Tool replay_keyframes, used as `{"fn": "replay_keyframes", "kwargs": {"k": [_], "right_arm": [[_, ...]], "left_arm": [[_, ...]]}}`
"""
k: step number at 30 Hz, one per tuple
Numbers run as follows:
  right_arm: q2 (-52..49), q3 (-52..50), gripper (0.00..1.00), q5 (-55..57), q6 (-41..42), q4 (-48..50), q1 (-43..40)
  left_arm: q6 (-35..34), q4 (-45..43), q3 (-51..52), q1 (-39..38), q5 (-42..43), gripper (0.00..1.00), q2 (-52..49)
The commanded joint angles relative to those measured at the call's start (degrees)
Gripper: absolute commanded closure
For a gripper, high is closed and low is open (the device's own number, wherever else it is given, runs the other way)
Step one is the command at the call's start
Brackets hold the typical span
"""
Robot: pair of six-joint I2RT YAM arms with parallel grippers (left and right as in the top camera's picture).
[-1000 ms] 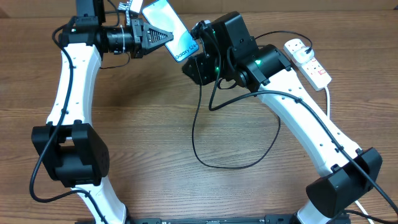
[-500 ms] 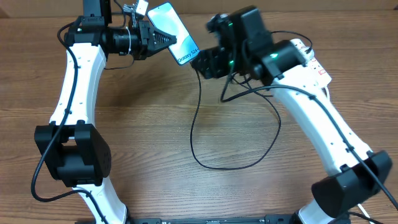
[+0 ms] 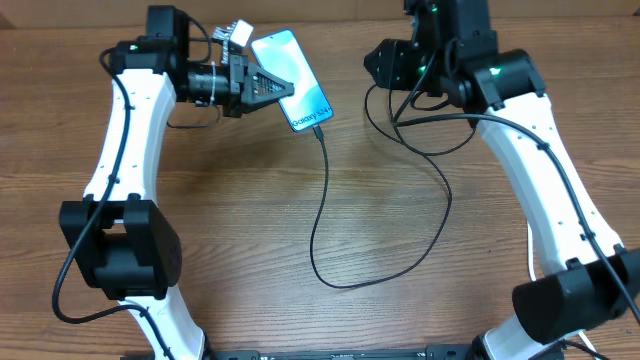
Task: Plug charger to phone and switch on socket
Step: 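Open the right gripper and withdraw it from the plugged phone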
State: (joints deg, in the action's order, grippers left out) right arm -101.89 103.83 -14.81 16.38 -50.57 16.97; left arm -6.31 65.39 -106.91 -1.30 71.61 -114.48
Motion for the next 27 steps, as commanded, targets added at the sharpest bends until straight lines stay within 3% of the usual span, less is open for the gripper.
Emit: {"fn": "replay_keyframes", "kwargs": {"k": [1,7,27], "right_arm": [[-2.25,1.51,0.67,-0.28,5.31,0.46,1.36],[-2.75,1.51,0.78,-0.35,9.44,0.46,3.06],[-2.75,1.40,0.82,-2.51,13.68,-3.34,8.09]], "left_arm": [[4.66,0.46,-0.59,-2.01,3.89,0.96,0.59],[4.61,0.50,-0.59,-3.15,2.97,0.96,0.59],[4.37,0.04,-0.59,-3.65,2.84,0.96,0.59]]}}
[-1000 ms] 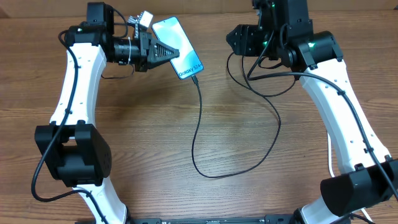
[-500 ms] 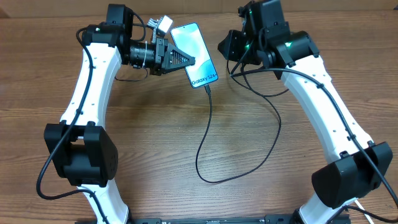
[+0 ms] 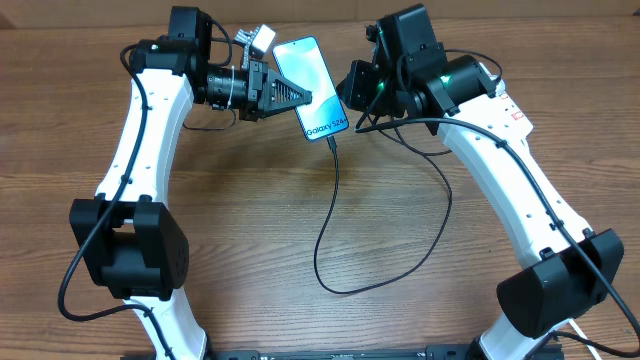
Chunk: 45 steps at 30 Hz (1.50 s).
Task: Plug charger to phone and switch on socket
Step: 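Open the right gripper and withdraw it from the plugged phone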
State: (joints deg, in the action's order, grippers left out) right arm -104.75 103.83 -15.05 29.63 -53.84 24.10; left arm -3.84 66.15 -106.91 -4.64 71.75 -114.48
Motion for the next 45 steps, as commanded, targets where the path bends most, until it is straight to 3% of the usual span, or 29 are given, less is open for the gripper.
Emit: {"fn": "replay_keyframes", "kwargs": {"k": [1,15,17,19,21,33,37,40,45], "right_arm": [[0.11,1.40,0.82,-2.89,0.44,-0.09,0.96],[0.11,1.40,0.82,-4.24,0.31,-0.04,0.96],[0.11,1.40,0.79,-4.00,-0.74,-0.11,0.96],[0.11,1.42,0.66,-3.89,-1.79,-0.44,0.90],[0.24,1.57,0.66,-3.91,-2.51,-1.25,0.83],[3.19,4.48,0.57,-1.55,-6.40,-11.28,-2.51],[4.20,4.63,0.57,-5.33,-11.80,-16.41,-2.58],[4.24,4.50,0.57,-10.86,-15.17,-19.96,-1.16],[3.74,4.13,0.57,-10.54,-15.12,-20.81,3.08]], "left_arm": [[1.62,-1.07,-0.59,-0.31,2.56,0.96,0.59],[-1.53,-4.74,-0.59,-0.31,1.11,0.96,0.59],[-1.55,-4.74,-0.59,-0.31,1.09,0.96,0.59],[-2.19,-5.16,-0.59,-0.31,1.05,0.96,0.59],[-3.63,-6.49,-0.59,-0.11,0.22,0.96,0.59],[-8.66,-12.50,-0.59,0.24,-1.64,0.96,0.59],[-8.79,-13.27,-0.59,0.24,-1.68,0.96,0.59],[-11.74,-15.10,-0.59,0.24,-2.91,0.96,0.59],[-16.61,-18.45,-0.59,0.22,-2.47,0.96,0.59]]}}
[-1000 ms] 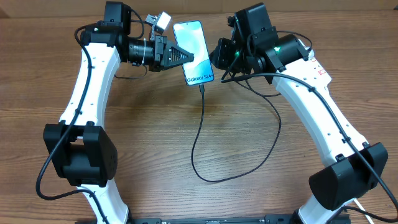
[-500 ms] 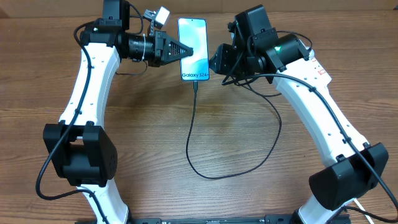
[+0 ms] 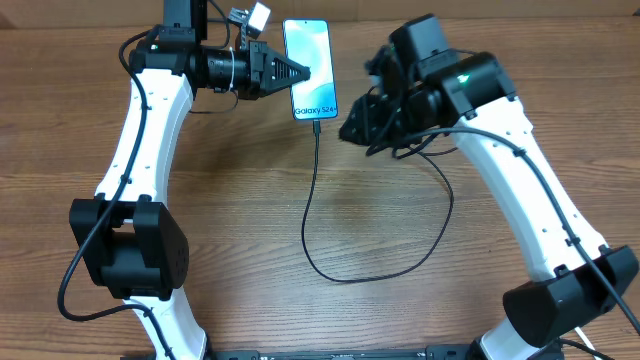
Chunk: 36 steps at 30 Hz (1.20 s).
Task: Plug charger to phone and switch on socket
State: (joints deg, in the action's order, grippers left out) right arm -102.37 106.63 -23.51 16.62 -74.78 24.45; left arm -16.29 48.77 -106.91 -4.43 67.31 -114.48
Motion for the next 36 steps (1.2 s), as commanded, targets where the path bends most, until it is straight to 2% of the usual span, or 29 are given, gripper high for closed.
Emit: {"fn": "replay_keyframes", "kwargs": {"k": [1,6,10,14,17,26,30,36], "right_arm": [[1.18,1.33,0.57,-1.68,-2.12,0.48,3.45],[0.33,1.33,0.57,-0.13,-1.57,3.30,6.08],[0.33,1.33,0.65,0.79,-1.42,5.77,6.58],[0.33,1.33,0.67,4.42,0.13,5.95,6.56],[0.33,1.33,0.77,4.55,0.37,6.40,6.58],[0.33,1.33,0.86,4.66,1.33,8.76,7.04],[0.33,1.33,0.96,4.68,1.33,9.62,7.04],[0.33,1.33,0.96,6.97,1.36,10.25,7.04]], "left_arm": [[-4.50,-1.20,-0.59,0.00,2.62,0.96,0.59],[-4.55,-1.20,-0.59,-0.02,7.45,0.96,0.59],[-4.55,-0.79,-0.59,-0.11,7.96,0.96,0.59],[-4.59,-0.81,-0.59,-0.11,9.35,0.96,0.59],[-5.20,-0.79,-0.59,-0.11,10.67,0.96,0.59],[-5.81,-0.63,-0.59,-0.11,10.73,0.96,0.59],[-5.79,-0.61,-0.59,-0.11,10.75,0.96,0.59],[-5.55,-0.57,-0.59,-0.11,11.89,0.96,0.59]]}}
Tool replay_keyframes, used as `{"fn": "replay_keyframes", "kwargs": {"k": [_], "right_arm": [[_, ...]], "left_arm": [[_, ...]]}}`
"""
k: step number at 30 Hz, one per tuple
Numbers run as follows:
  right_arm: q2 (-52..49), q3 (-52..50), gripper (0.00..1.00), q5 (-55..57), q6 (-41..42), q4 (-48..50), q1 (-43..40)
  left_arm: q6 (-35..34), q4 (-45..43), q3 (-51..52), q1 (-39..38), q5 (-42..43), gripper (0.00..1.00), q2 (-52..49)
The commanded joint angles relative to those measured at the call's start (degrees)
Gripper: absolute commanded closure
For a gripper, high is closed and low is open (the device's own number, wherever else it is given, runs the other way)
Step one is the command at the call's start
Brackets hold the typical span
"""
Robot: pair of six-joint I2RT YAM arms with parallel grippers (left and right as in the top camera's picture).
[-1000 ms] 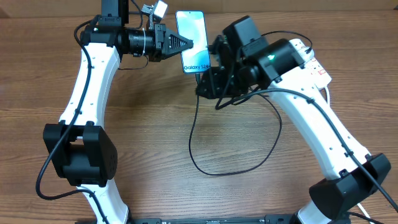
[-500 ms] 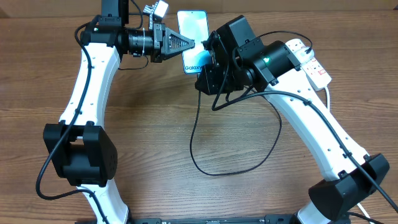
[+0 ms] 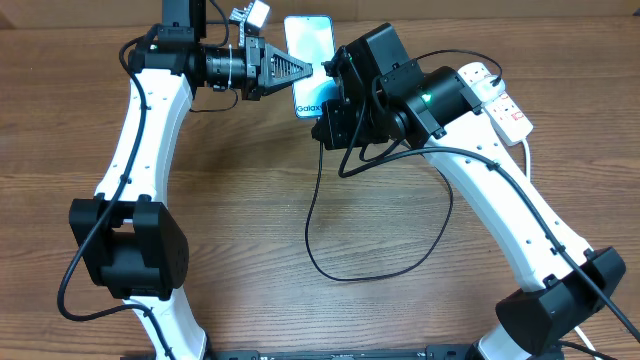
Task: Plug charger to phone and switch on socket
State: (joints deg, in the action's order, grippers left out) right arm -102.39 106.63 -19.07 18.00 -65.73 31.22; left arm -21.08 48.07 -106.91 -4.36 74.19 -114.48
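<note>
The phone (image 3: pixel 309 42), with a light blue screen, lies at the far middle of the table. My left gripper (image 3: pixel 304 69) reaches in from the left, its pointed fingers closed on the phone's left edge. My right gripper (image 3: pixel 327 125) hangs over the phone's lower end and covers it. Its jaws are hidden under the wrist. The black charger cable (image 3: pixel 310 225) comes out from beneath that gripper, loops toward the front and runs back right. The cable's join with the phone is hidden. A white power strip (image 3: pixel 497 93) with red switches lies at the far right.
The right arm's forearm (image 3: pixel 500 200) crosses the right half of the table above the cable loop. The left arm (image 3: pixel 140 130) stands along the left side. The table's far edge runs just behind the phone.
My right gripper has moved left and farther back, from beside the phone's lower right to over its lower end. The power strip has come into view. The left gripper and phone barely shifted.
At first the phone lay tilted with the cable reaching its lower end, my left gripper at its left edge and my right arm far back. The phone then stood farther right, later upright and farther back. The right gripper came closer each time and now covers the phone's lower end.
</note>
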Motion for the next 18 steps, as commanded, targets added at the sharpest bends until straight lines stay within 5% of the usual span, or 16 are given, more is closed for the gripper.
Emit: {"fn": "replay_keyframes", "kwargs": {"k": [1,9,11,13,15,18], "right_arm": [[0.35,1.33,0.96,2.54,-0.02,1.31,0.26],[0.35,1.33,0.93,2.56,-0.07,2.45,0.22],[0.35,1.33,0.68,2.56,-0.13,1.95,0.22],[0.35,1.33,0.61,2.56,-0.28,1.40,0.22],[0.35,1.36,0.43,3.02,-0.28,0.61,0.20],[0.37,1.36,0.34,5.57,-0.26,-0.85,0.15]], "left_arm": [[-0.76,0.11,-0.59,-0.17,4.98,0.96,0.59],[-0.76,0.07,-0.59,-0.17,4.79,0.96,0.59],[-0.79,0.02,-0.59,-0.17,3.54,0.96,0.59],[-0.79,0.00,-0.59,-0.15,0.85,0.96,0.59],[-0.76,0.02,-0.59,-0.04,-3.91,0.96,0.57],[-0.76,0.02,-0.59,0.15,-8.11,0.96,0.50]]}}
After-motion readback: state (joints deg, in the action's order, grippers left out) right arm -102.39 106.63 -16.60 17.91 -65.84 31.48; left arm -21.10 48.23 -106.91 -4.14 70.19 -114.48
